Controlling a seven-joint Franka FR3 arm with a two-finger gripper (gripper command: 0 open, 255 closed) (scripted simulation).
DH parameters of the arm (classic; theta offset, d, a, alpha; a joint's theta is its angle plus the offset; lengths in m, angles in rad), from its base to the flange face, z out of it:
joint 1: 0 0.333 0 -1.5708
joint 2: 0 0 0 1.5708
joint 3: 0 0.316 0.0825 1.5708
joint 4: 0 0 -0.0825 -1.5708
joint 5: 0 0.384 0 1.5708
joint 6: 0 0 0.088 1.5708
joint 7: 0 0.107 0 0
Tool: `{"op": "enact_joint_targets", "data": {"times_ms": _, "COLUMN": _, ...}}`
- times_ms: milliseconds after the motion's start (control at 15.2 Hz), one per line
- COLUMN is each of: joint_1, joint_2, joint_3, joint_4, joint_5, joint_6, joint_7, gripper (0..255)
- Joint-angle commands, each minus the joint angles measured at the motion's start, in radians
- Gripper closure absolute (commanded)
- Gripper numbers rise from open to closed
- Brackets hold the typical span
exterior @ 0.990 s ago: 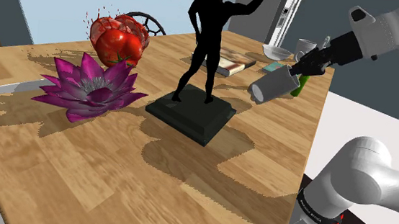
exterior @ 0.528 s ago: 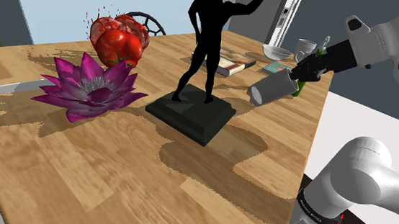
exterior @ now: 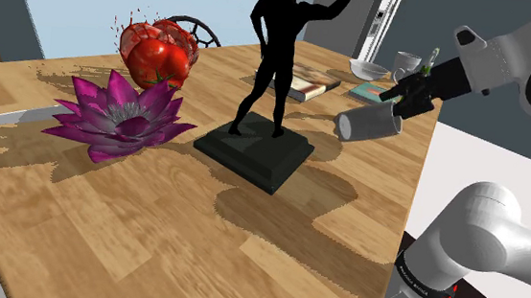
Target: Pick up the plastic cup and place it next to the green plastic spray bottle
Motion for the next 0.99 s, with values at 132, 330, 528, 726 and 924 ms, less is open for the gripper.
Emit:
{"op": "enact_joint_targets", "data": {"times_ms": 132, "joint_1": -0.001, "joint_2": 0.003, "joint_3": -0.004, "joint_4": 0.004, "joint_5": -0.002, "joint_6": -0.005, "joint_7": -0.003, "gripper": 0}}
{"op": "enact_joint_targets", "data": {"times_ms": 330, "joint_1": -0.014, "joint_2": -0.036, "joint_3": -0.018, "joint_4": 0.085, "joint_5": -0.015, "joint_6": -0.127, "joint_7": 0.000, "gripper": 0}}
{"op": "enact_joint_targets", "data": {"times_ms": 528, "joint_1": -0.016, "joint_2": -0.043, "joint_3": -0.021, "joint_4": 0.108, "joint_5": -0.018, "joint_6": -0.157, "joint_7": 0.001, "gripper": 0}}
{"op": "enact_joint_targets", "data": {"times_ms": 726, "joint_1": -0.016, "joint_2": -0.043, "joint_3": -0.021, "joint_4": 0.108, "joint_5": -0.018, "joint_6": -0.157, "joint_7": 0.001, "gripper": 0}}
{"op": "enact_joint_targets", "data": {"times_ms": 924, "joint_1": -0.016, "joint_2": -0.043, "joint_3": -0.021, "joint_4": 0.108, "joint_5": -0.018, "joint_6": -0.157, "joint_7": 0.001, "gripper": 0}}
